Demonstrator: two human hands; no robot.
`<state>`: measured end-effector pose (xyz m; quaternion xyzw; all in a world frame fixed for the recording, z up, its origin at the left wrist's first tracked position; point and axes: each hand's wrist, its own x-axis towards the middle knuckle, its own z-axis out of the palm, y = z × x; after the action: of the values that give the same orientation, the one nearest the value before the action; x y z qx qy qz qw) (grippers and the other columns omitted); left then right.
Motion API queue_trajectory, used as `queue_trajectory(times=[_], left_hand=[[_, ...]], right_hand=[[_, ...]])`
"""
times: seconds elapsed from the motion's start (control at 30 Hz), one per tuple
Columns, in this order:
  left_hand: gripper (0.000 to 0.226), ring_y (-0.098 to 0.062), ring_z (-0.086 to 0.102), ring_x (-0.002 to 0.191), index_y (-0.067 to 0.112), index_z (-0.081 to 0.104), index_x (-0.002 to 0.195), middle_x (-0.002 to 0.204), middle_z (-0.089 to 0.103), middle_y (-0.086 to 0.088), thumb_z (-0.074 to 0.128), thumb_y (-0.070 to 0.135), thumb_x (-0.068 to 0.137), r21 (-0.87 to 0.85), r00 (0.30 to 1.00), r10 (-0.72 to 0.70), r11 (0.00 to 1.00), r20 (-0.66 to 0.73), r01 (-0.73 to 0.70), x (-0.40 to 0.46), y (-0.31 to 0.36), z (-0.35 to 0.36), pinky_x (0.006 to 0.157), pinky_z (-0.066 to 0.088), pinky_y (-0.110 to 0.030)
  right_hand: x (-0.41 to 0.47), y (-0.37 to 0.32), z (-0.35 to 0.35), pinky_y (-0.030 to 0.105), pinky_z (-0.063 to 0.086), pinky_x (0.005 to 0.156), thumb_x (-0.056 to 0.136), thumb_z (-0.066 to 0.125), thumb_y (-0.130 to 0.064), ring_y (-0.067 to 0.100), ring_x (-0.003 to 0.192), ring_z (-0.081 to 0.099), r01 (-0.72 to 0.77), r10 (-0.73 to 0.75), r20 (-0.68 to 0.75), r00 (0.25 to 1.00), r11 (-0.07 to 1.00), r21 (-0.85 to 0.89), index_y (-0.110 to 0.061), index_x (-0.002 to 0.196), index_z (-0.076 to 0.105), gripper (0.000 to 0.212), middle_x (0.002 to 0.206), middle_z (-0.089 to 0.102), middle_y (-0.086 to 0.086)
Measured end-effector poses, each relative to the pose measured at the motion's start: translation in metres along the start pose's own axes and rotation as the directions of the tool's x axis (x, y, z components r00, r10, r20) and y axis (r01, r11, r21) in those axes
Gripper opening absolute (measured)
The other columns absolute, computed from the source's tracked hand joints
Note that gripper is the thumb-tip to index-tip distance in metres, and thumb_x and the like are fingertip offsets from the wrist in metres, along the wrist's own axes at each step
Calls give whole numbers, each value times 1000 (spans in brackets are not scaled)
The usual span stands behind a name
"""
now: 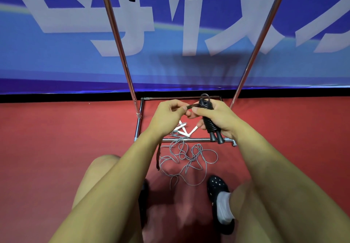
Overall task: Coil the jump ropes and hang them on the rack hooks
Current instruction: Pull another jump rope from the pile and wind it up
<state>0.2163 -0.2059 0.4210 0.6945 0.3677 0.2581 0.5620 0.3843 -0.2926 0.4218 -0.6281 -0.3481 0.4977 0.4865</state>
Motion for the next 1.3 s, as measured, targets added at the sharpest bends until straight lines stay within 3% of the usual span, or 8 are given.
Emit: queue_trajectory(times=[0.13,0.33,0.57,0.7,0.83,1.03,1.2,1.3], left_hand=[[12,-18,54,73,11,74,101,88,77,0,62,12,100,8,999,-12,1000,35,12,1,-3,0,66,48,-31],[24,-11,37,43,6,73,96,75,71,-5,59,23,103,-18,984,-159,987,85,161,1,1,-4,43,29,-20],[31,-6,39,44,-1,73,95,78,73,-7,55,22,105,-25,971,-233,972,57,235,-1,0,-4,46,34,-18],[20,-10,54,52,4,69,87,79,72,-4,61,14,102,-149,980,-200,968,10,200,1,0,-5,52,49,-20],[20,-10,46,48,5,72,87,83,77,-3,65,18,99,-74,990,-140,988,-29,138,-1,3,-5,48,41,-17],[20,-19,37,56,4,74,89,86,78,-5,65,19,99,-3,999,-37,999,-38,37,-3,6,-2,54,36,-25],[23,-22,39,62,9,75,86,85,77,-6,56,11,99,15,1000,21,1000,18,-22,-6,9,-1,60,37,-30],[24,-25,36,64,4,75,86,87,73,-20,52,6,92,-47,997,46,998,57,-43,-6,10,-1,63,32,-37]], right_hand=[[3,1,0,29,51,56,91,76,-18,16,57,59,19,-15,-46,999,996,87,-7,107,70,20,77,67,5],[5,-3,-3,30,49,64,94,65,-40,20,67,58,-48,39,38,999,957,285,4,129,61,56,80,63,4],[5,-2,-8,35,52,76,104,43,-30,23,75,61,-121,94,88,992,907,403,3,129,61,45,89,65,10],[5,-1,-7,37,52,87,105,50,-20,22,79,63,-75,66,36,997,932,354,-7,105,68,23,92,68,10],[7,3,-9,38,50,90,104,55,-19,21,85,64,-1,-8,38,999,972,233,-10,103,69,16,95,69,7],[5,4,-5,39,51,83,100,65,-24,18,86,64,39,-37,-30,999,997,64,-14,102,71,12,87,69,1],[1,1,-1,22,52,64,84,84,-22,5,72,67,39,-43,-112,993,998,-39,-11,115,68,37,86,71,-3],[-4,-2,7,28,55,57,92,72,-11,10,68,60,47,-46,-70,997,999,7,-13,106,65,16,80,64,-3]])
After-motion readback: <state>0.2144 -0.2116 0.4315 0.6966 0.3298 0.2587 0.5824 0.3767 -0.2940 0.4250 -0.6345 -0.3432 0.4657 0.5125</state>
